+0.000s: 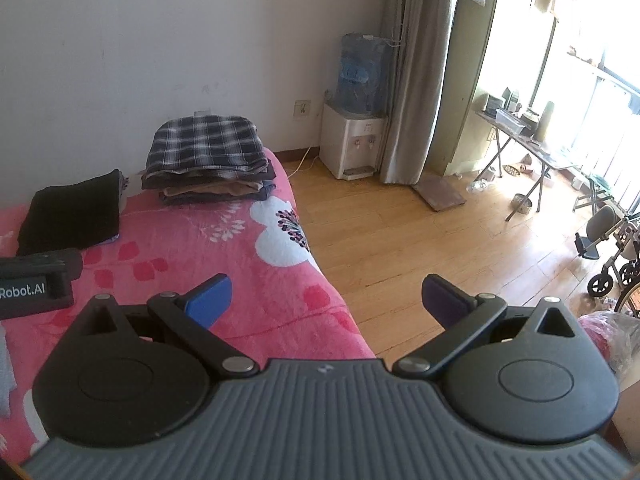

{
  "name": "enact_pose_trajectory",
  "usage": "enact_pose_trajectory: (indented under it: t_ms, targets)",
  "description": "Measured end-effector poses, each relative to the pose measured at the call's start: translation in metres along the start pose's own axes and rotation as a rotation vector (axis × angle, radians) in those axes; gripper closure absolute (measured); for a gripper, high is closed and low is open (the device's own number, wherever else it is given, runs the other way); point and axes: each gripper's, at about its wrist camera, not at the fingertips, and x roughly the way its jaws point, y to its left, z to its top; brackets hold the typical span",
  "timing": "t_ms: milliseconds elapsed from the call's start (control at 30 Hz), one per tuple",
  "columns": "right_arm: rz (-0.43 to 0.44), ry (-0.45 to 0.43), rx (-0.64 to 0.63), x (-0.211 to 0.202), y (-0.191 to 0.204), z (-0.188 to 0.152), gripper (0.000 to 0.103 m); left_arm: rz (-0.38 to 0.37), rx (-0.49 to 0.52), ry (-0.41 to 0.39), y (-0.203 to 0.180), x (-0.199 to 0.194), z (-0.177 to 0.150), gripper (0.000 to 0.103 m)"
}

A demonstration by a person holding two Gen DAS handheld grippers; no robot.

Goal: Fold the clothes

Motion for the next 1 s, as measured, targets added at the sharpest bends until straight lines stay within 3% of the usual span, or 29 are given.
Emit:
enact_pose_trajectory:
  t_ms: [1000]
  targets:
    - [-0.006,0.031,-0.026,0.0061,0.0026,-0.0065,0.001,0.007,-0.011,0.008,-0.0024,0.0027,-0.0051,0.000]
